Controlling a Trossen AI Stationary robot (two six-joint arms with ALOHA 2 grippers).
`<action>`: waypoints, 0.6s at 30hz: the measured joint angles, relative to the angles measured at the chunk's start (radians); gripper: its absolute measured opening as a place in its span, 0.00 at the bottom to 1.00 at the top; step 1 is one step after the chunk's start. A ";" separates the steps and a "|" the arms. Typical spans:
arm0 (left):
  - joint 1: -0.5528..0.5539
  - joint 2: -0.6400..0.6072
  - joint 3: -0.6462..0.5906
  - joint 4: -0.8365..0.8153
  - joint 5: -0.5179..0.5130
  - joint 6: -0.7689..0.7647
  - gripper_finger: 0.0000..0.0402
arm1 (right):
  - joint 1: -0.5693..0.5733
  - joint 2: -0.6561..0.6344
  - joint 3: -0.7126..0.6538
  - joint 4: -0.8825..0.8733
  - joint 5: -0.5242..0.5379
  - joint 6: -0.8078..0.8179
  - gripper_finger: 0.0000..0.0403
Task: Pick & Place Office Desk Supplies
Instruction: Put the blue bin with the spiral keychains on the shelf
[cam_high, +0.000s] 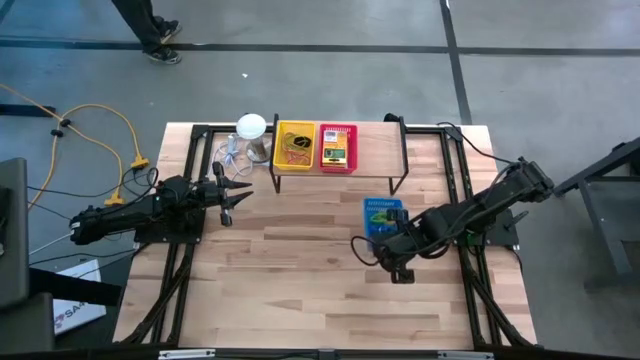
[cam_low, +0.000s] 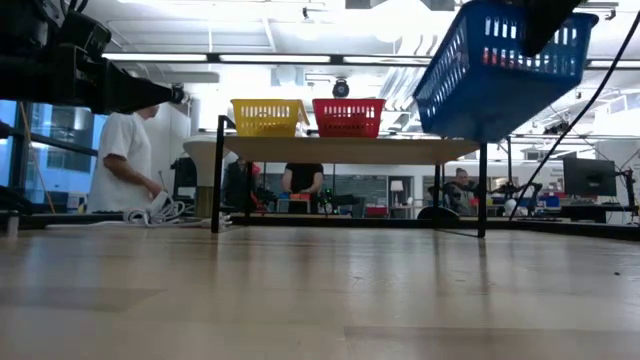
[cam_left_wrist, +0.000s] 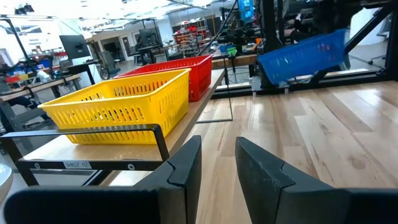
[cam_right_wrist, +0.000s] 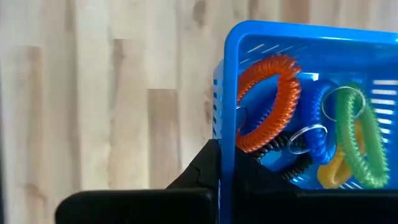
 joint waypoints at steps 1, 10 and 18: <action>0.000 0.000 0.000 0.000 0.000 0.000 0.23 | 0.000 0.000 0.007 -0.014 0.018 0.000 0.00; 0.000 0.000 0.000 0.000 0.000 0.000 0.23 | -0.054 0.000 0.022 -0.077 0.074 -0.047 0.00; 0.000 0.000 0.000 0.000 0.000 0.000 0.23 | -0.139 -0.018 0.022 -0.083 0.098 -0.088 0.00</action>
